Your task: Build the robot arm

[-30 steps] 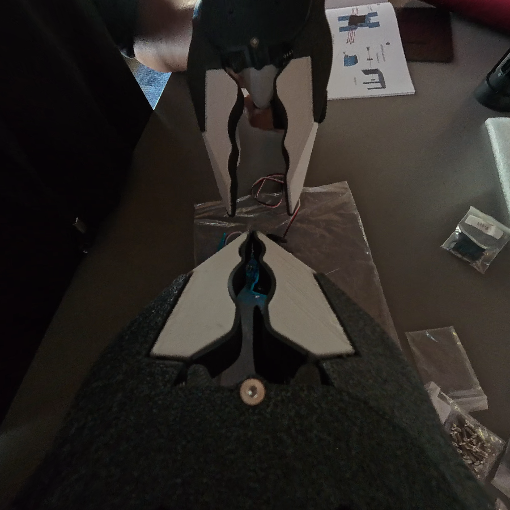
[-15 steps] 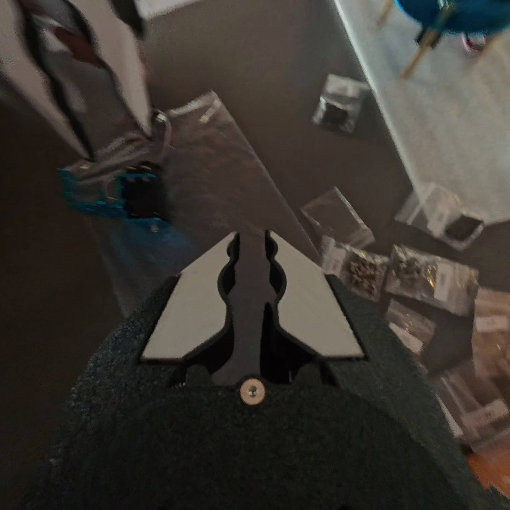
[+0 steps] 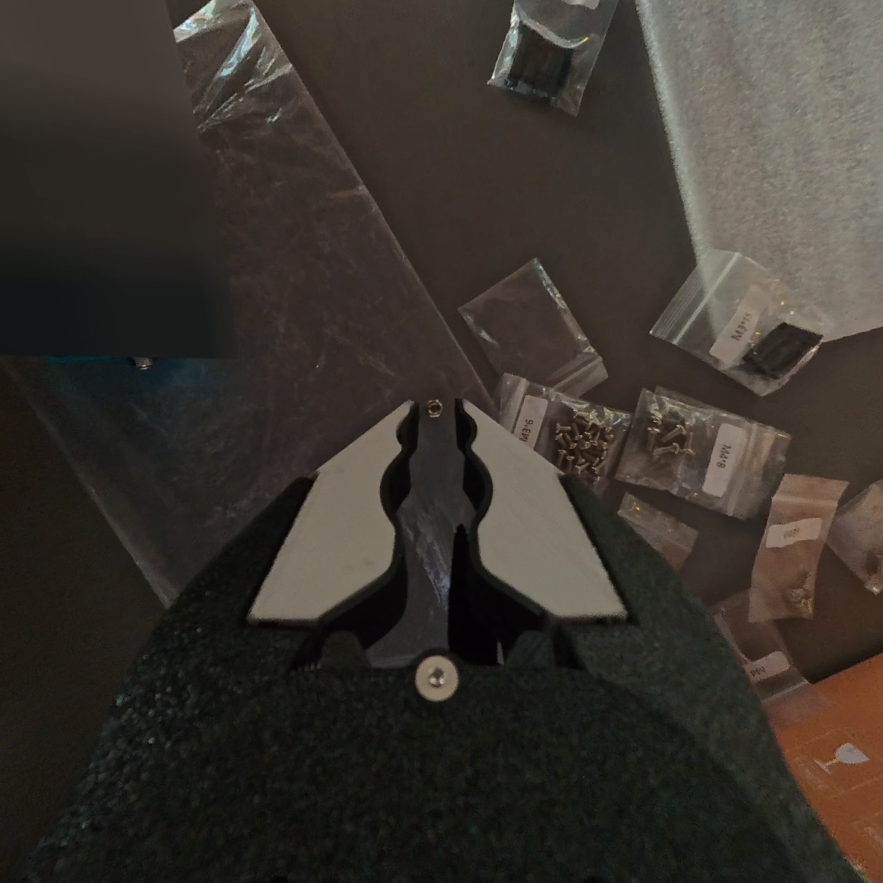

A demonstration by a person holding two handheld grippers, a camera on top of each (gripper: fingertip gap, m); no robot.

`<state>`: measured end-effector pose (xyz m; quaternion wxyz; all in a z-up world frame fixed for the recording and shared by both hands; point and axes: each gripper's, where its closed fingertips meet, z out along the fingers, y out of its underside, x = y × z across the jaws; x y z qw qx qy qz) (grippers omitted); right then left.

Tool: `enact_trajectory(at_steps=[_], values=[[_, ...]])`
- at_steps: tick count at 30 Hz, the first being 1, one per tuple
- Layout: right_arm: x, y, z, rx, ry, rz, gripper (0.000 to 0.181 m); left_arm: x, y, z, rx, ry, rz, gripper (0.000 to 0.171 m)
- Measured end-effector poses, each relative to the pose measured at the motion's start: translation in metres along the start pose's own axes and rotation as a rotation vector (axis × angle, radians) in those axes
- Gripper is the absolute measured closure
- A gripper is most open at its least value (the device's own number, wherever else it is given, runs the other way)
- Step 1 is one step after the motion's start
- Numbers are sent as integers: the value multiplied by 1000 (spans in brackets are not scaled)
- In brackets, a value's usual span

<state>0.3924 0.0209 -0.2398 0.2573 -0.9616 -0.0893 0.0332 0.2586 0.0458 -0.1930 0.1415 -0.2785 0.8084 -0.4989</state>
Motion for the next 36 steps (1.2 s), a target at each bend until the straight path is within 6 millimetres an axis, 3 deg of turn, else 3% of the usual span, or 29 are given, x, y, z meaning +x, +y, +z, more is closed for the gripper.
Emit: enact_trajectory(at_steps=[6,16,20,22,26,30,36], values=[[-1,7,6,-105,-2,-35,169,3,0,2,-5,-7,12,133],[-4,2,5,-87,29,-95,176,2,-3,0,1,-32,7,134],[-30,-17,-11,115,-85,-77,177,12,-6,-3,-3,2,-57,136],[-56,-30,-22,229,-193,-82,177,19,-10,-4,13,18,-97,134],[-99,-46,-34,366,-309,-155,178,23,-16,1,45,-35,-174,114],[-111,-54,-38,426,-355,-158,180,28,-17,6,61,-78,-243,102],[-117,-55,-27,414,-376,-172,181,22,-8,17,17,-232,-228,102]])
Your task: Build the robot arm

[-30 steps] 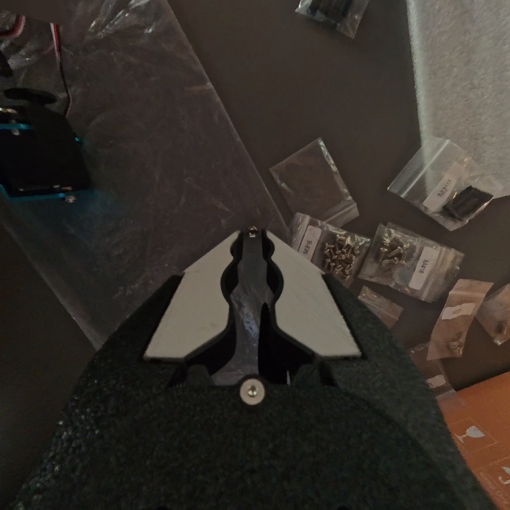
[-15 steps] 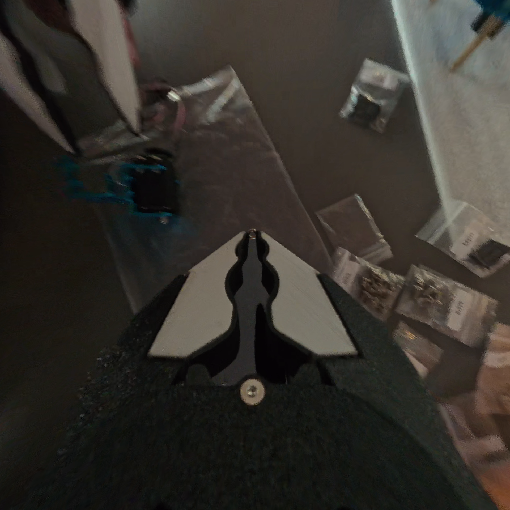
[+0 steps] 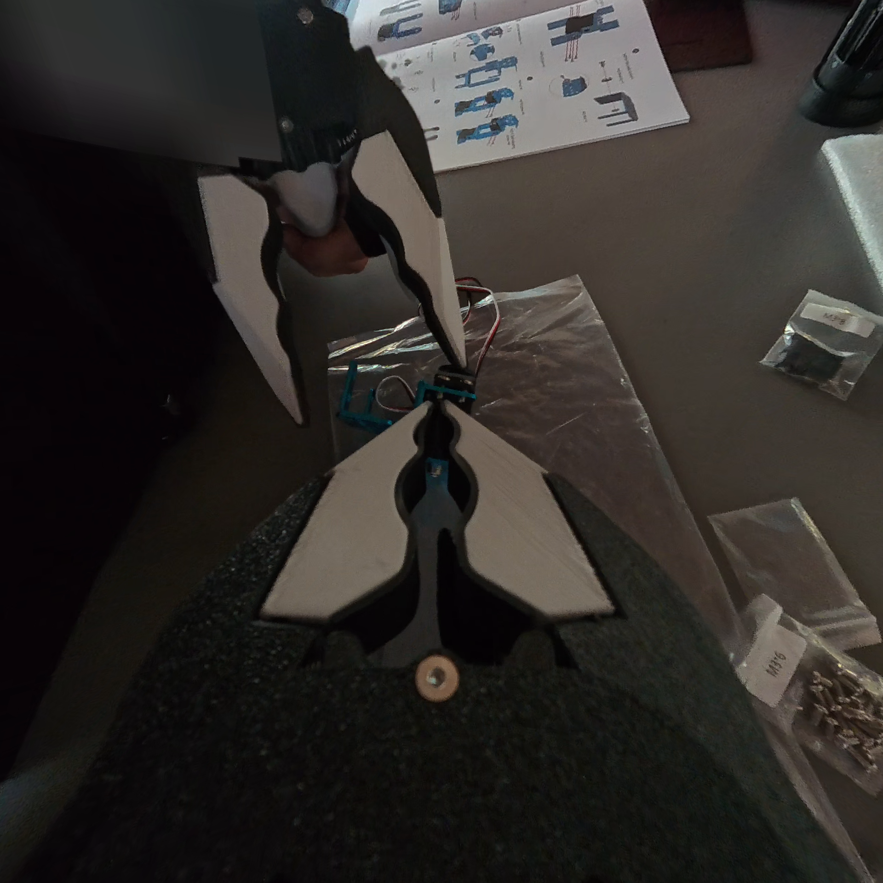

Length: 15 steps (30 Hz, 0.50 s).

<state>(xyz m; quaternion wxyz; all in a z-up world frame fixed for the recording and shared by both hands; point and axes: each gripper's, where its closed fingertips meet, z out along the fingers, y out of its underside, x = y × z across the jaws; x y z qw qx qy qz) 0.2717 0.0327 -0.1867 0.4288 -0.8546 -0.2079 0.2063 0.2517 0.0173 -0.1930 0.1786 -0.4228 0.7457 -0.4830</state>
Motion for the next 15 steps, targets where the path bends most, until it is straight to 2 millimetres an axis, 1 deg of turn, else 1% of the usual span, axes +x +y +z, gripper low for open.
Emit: enact_trajectory(at_steps=[4,6,7,10,12,13,14,15], values=[[1,6,4,-30,-2,13,181,-6,2,6,-2,-99,26,105],[4,8,0,-37,10,17,181,-8,2,7,-3,-141,43,107],[8,10,-5,-50,31,11,181,-8,1,6,-1,-158,54,107],[32,27,-33,-116,149,40,178,-8,-1,6,8,-203,87,110],[58,42,-47,-140,262,107,173,-8,-1,7,8,-229,100,116],[59,45,-46,-142,246,146,166,-8,-1,8,8,-240,99,117],[47,42,-40,-122,161,182,163,-9,-2,8,11,-250,92,118],[31,33,-32,-88,63,193,162,-9,-2,8,14,-255,81,119]])
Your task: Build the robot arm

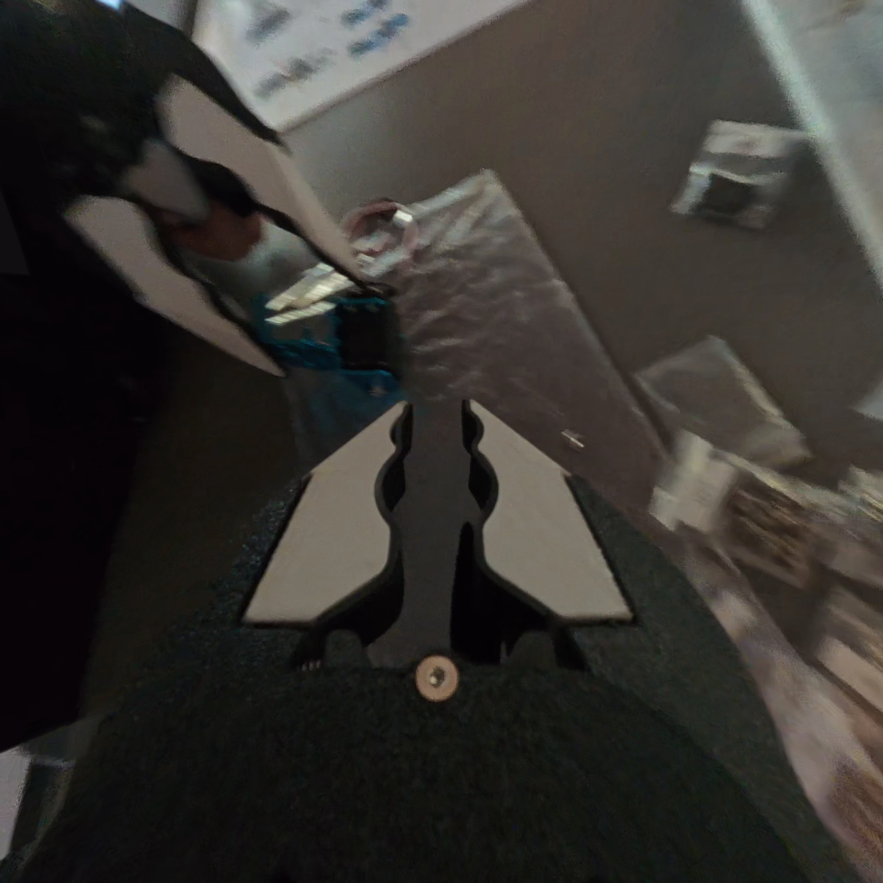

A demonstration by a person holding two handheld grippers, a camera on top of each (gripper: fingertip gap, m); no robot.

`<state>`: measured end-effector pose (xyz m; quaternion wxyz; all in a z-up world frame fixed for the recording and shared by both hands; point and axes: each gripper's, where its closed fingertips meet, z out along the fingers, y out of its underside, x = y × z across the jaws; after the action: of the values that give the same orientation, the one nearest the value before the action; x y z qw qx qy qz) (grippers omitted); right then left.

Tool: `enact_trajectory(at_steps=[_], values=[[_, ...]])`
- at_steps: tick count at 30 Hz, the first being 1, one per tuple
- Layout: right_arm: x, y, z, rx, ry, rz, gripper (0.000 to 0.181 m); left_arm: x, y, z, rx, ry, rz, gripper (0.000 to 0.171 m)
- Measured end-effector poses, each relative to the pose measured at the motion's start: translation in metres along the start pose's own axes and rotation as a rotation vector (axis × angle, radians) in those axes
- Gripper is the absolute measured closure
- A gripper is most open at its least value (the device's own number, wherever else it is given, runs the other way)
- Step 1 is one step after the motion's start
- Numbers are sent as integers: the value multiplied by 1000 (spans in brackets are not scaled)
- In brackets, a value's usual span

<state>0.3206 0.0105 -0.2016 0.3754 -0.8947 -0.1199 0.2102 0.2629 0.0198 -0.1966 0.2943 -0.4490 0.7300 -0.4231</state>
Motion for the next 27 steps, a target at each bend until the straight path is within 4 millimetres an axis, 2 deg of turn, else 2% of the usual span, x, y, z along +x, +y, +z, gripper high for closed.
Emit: enact_trajectory(at_steps=[2,5,7,12,15,17,19,20,22,27], values=[[-19,-6,9,4,-68,-46,163,0,0,0,4,-1,-10,119],[-28,3,22,-58,-102,-73,162,0,1,-2,11,4,-9,120],[-37,-5,29,-6,-155,-61,158,1,1,-2,20,9,0,120],[-40,-8,46,-16,-134,-85,152,1,3,-5,33,4,15,123],[-39,-7,42,-28,-135,-90,153,1,2,-5,40,-2,21,123],[-29,-8,29,-27,-96,-83,148,2,2,-6,47,-7,33,127],[3,-4,8,-43,50,-48,151,6,3,-6,44,2,52,151],[22,1,-2,-59,133,-23,153,7,6,-5,28,-4,58,154],[45,9,-15,-89,212,23,154,8,6,-4,23,-10,74,156],[62,21,-15,-183,285,8,159,10,8,-5,6,25,50,154]])
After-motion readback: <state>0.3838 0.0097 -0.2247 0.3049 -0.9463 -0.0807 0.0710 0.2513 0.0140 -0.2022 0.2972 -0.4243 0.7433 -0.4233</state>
